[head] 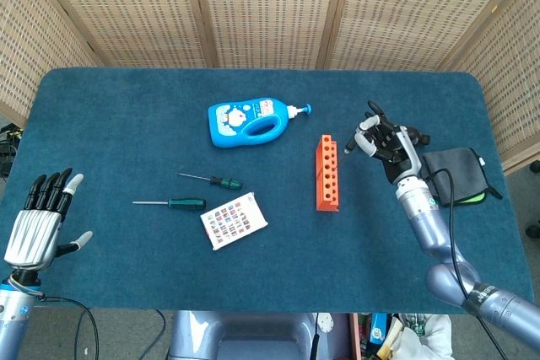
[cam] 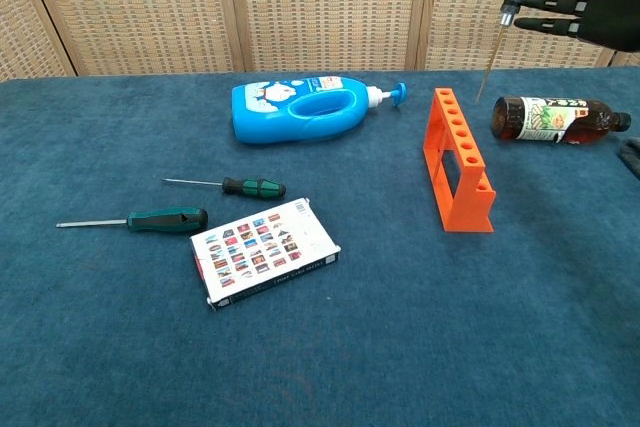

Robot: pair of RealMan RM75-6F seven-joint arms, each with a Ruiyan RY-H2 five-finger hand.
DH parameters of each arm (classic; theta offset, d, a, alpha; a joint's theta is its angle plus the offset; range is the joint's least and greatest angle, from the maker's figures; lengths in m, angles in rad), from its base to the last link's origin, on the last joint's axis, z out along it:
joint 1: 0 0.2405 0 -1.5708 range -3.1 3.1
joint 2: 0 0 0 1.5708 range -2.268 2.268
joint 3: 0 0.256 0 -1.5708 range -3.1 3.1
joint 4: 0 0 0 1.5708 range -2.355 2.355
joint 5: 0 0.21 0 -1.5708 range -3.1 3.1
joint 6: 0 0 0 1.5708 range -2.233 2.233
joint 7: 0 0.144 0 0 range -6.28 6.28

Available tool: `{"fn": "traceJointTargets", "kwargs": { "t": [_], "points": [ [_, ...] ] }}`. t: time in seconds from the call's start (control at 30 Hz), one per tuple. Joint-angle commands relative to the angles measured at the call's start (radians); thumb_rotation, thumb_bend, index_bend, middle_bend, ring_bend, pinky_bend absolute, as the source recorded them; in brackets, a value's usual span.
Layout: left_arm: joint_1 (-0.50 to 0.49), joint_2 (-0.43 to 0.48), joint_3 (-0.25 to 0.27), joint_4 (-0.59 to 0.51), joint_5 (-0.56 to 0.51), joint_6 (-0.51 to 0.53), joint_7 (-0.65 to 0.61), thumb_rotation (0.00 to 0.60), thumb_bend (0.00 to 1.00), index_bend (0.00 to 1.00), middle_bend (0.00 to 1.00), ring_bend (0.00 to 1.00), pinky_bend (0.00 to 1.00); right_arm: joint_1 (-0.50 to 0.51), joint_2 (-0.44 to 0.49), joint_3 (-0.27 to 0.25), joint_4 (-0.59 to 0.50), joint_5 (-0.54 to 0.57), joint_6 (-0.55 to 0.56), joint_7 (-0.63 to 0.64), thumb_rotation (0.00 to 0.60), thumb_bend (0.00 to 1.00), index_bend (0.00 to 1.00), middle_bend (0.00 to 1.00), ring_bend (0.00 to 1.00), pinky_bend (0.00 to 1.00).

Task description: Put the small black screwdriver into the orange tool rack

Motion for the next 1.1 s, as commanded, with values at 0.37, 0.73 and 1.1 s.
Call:
{"fn": "traceJointTargets", "kwargs": {
  "t": [0.37, 0.73, 1.1],
  "points": [
    [-0.009, -0.009, -0.007, 0.011, -0.027, -0.020, 0.011, 0.600, 0.00, 0.00, 0.00, 0.00, 0.00, 0.047, -0.052, 0.000, 0.104, 0.010, -0.042, 0.014, 0.600, 0.29, 0.61, 0.00, 0.00, 0.00],
    [-0.016, -0.017, -0.014, 0.023, -0.052, -0.036, 0.020, 0.600, 0.00, 0.00, 0.00, 0.00, 0.00, 0.081, -0.093, 0.009, 0.196, -0.005, -0.081, 0.049, 0.600, 0.29, 0.61, 0.00, 0.00, 0.00],
    [-0.022, -0.023, -0.016, 0.030, -0.066, -0.045, 0.025, 0.600, 0.00, 0.00, 0.00, 0.00, 0.00, 0.098, -0.116, 0.010, 0.266, -0.018, -0.111, 0.077, 0.600, 0.29, 0.61, 0.00, 0.00, 0.00]
  ]
}}
